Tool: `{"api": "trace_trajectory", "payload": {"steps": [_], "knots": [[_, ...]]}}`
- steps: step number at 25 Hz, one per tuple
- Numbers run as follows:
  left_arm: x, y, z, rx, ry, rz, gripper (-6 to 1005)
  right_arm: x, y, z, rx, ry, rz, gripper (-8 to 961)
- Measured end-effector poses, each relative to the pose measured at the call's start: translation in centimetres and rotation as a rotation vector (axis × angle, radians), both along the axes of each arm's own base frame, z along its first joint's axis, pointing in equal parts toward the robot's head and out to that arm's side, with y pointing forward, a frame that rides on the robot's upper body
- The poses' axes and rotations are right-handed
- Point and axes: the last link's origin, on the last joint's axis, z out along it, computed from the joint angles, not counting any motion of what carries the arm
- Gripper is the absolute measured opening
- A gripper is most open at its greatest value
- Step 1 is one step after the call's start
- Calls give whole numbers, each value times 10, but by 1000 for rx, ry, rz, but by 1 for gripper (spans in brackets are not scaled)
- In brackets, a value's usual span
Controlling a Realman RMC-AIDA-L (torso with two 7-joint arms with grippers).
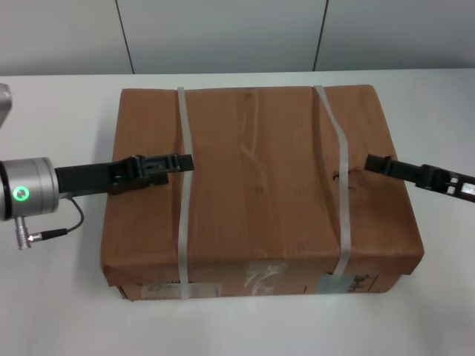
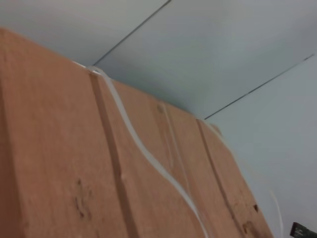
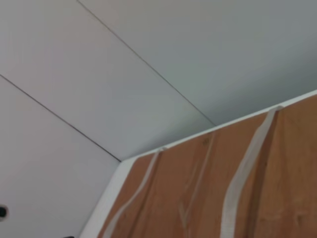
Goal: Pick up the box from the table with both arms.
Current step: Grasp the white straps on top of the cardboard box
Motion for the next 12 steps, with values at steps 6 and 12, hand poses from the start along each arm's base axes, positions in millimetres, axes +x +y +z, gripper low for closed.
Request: {"api": "trace_trajectory", "payload": {"steps": [6, 12], "knots": [[10, 1, -13, -24, 5, -25, 862, -14, 16, -26, -36, -77, 25, 795], [26, 0, -30, -68, 28, -92, 861, -25, 28, -48, -57, -135, 63, 772]]}}
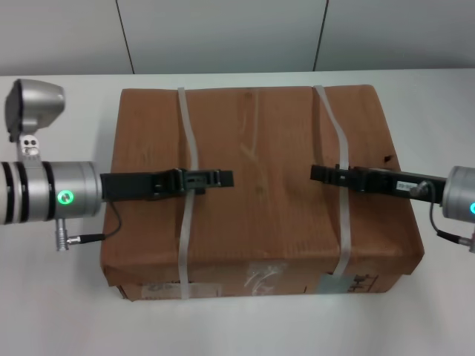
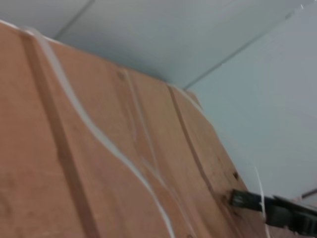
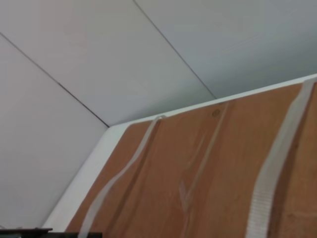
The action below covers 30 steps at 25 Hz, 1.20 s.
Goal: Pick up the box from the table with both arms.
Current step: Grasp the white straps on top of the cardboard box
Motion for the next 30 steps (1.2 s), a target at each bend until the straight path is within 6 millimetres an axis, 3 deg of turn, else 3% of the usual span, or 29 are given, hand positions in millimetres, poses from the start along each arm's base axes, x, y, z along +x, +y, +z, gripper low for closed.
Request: {"api": "trace_trajectory", "payload": {"steps": [9, 23, 30], "knots": [[6, 1, -13, -16, 15, -13, 859, -15, 12, -15, 44, -22, 88, 739], [4, 4, -16, 13, 31, -9, 857, -20, 15, -23, 44, -51, 132, 687], [-6, 6, -17, 52, 48, 36, 738, -15, 15, -22, 58, -59, 110, 566]]}}
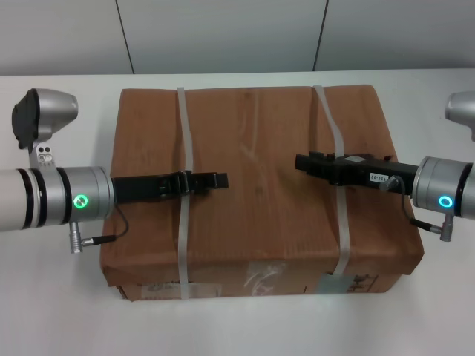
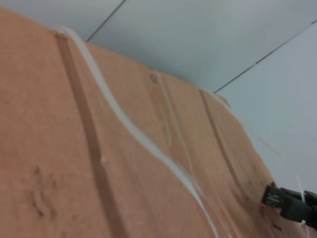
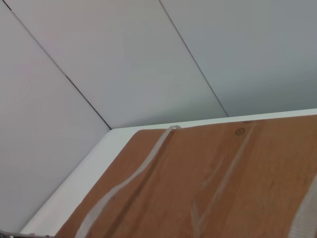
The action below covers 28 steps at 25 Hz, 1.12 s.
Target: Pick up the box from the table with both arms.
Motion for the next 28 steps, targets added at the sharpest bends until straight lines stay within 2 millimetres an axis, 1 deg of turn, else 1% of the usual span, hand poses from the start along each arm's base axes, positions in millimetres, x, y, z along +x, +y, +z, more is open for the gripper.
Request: {"api": "trace_trajectory", "payload": {"steps": [6, 9, 12, 14, 15, 22, 27, 28], "knots": [[-4, 1, 1, 11, 10, 13, 467, 1, 0, 0, 1, -1, -4, 430], [-4, 1, 0, 14, 13, 7, 327, 1, 0, 0, 3, -3, -5, 310], [-4, 1, 1, 20, 16, -2, 240, 2, 0, 0, 7, -8, -10, 190], [-5, 0, 0, 24, 16, -3, 182, 3, 1, 0, 14, -10, -17, 69], [-5, 0, 0, 25, 16, -2, 153, 4, 1, 1, 16, -10, -20, 69], [-3, 2, 2, 46, -2, -9, 96, 4, 2, 1, 22, -6, -26, 69], [1, 2, 6, 67, -56, -9, 63, 0, 3, 5, 37, 23, -19, 70], [5, 2, 10, 86, -98, -27, 64, 0, 3, 6, 44, 35, -15, 70]]}}
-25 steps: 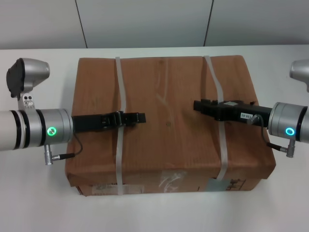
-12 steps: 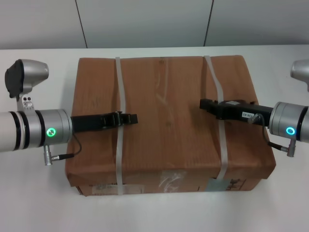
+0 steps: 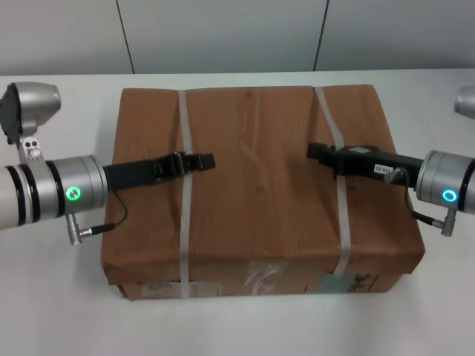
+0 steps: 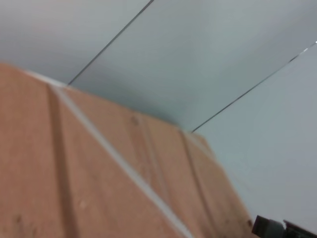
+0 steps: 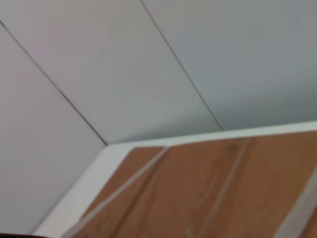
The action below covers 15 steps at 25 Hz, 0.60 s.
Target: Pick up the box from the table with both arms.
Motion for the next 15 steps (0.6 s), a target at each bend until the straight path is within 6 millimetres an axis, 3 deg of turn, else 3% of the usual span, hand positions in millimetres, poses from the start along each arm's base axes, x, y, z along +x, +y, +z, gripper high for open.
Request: {"api": "trace_trajectory", "payload": {"steps": [15], "knots": [[29, 4, 16, 18, -101, -110, 62, -16, -1, 42, 136, 104, 169, 74]]}}
